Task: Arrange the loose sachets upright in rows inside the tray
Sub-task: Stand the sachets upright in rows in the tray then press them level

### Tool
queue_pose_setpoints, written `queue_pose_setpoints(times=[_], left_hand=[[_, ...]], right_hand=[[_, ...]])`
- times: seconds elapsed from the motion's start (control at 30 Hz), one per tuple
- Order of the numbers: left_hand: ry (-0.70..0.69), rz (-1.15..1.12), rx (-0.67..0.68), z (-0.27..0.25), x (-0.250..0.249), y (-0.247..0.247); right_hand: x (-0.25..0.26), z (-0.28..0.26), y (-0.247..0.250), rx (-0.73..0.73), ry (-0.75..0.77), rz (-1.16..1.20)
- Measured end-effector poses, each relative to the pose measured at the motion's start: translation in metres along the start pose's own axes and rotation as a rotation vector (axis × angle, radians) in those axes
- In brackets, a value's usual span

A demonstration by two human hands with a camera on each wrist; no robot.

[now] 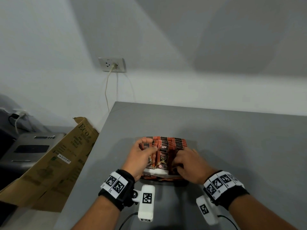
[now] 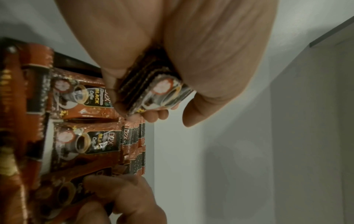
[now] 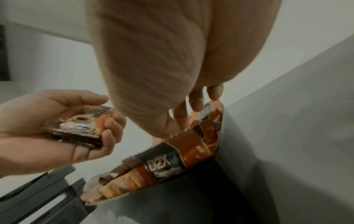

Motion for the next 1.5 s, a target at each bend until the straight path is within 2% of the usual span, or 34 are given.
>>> queue_pose_setpoints(times=[0.03,0.1,0.23,0.37,0.7,0.93,1.23,1.5], left_hand=[[-0.001,0.012,0.005,0.000,0.001,0.000],[-0.001,0.034,0.013,-0.002,0.002,-0.002],[-0.009,0.069,0.021,-0.004,0.003,-0.003],[-0.023,0.204,0.047,-0.003,0.006,-0.003],[0.019,0.237,0.087,-0.002,0.016,-0.006],[0.017,0.218,0.082,0.000,0.018,-0.005],[0.044,0.187,0.089,0.003,0.024,-0.003],[0.053,0.180,0.107,0.004,0.027,-0.007]], right_hand=[[0.005,-0.002,-0.007,0.084,0.035,-0.032],[0.010,-0.003,-0.015,0.163,0.077,-0.091],[0.008,-0.001,-0.020,0.175,0.082,-0.170],[0.004,-0.003,-0.017,0.184,0.066,-0.195],[0.008,-0.015,-0.018,0.270,0.071,-0.069],[0.013,-0.015,-0.010,0.192,0.029,-0.144],[0.020,-0.022,-0.009,0.087,0.056,-0.203],[0.013,-0.025,-0.022,0.122,0.007,-0.169]])
Point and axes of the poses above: each hand's wrist, its own z-axis towards the middle knuckle, its own y-axis out of the back of the hand, x = y × z, the point moved 9 cm from there along z, towards the middle knuckle, and after that the axes turned 11 degrees about -x, right-handed, at the moved point
